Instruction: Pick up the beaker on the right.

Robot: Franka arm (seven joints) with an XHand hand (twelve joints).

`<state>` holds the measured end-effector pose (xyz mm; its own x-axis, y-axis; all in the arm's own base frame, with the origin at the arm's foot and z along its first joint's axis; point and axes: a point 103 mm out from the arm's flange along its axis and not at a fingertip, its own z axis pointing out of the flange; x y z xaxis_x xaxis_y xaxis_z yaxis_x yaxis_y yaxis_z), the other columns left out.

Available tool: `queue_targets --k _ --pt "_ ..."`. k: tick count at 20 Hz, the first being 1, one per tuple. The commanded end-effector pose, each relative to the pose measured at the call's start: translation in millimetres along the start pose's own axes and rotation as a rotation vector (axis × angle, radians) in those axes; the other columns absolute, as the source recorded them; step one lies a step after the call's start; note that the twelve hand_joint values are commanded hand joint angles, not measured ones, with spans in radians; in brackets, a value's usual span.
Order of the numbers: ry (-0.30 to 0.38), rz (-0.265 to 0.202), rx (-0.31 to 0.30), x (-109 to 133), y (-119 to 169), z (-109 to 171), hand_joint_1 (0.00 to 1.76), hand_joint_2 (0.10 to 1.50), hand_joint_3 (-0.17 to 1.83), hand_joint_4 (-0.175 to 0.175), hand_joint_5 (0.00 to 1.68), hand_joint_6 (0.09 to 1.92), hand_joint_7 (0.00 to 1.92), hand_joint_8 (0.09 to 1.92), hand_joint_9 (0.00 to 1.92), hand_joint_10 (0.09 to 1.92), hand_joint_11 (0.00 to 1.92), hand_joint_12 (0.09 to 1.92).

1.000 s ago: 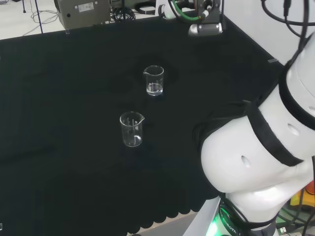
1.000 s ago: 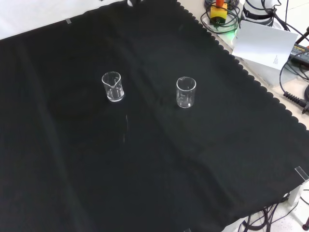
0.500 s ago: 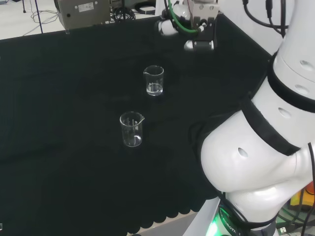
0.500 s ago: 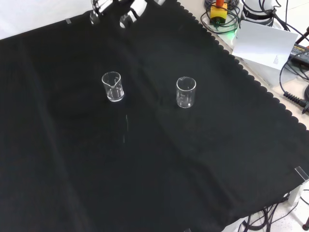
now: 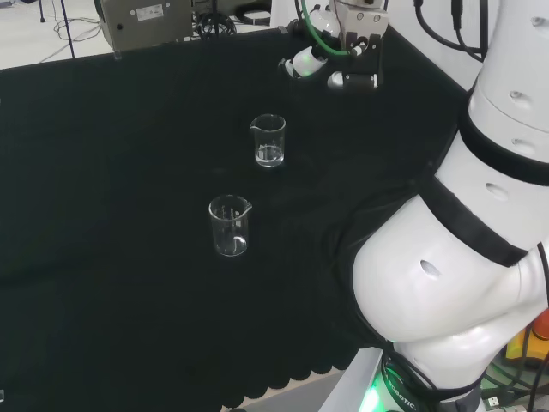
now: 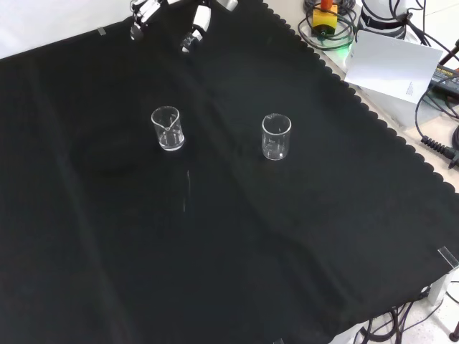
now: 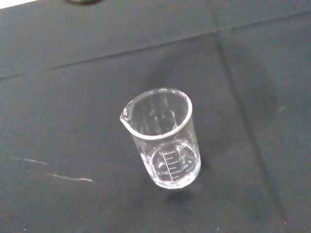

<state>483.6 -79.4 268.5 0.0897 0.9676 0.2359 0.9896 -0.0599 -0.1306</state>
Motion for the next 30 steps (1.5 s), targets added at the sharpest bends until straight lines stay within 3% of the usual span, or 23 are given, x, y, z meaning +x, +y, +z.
queue_targets --k 1,17,23,30 --pt "0.159 -0.114 0.081 -14 41 78 0.82 0.66 0.63 -0.029 0.42 0.09 0.23 0.68 0.37 0.68 0.02 1.44" --pt "0.339 -0.237 0.131 -21 70 127 0.77 0.53 0.65 -0.028 0.47 0.09 0.31 0.69 0.5 0.64 0.17 1.41" --pt "0.336 -0.267 0.179 -22 76 139 0.81 0.52 0.62 -0.024 0.47 0.09 0.22 0.66 0.41 0.62 0.1 1.42" --pt "0.363 -0.304 0.186 -27 80 151 0.83 0.52 0.61 -0.017 0.45 0.09 0.18 0.65 0.34 0.63 0.03 1.44"
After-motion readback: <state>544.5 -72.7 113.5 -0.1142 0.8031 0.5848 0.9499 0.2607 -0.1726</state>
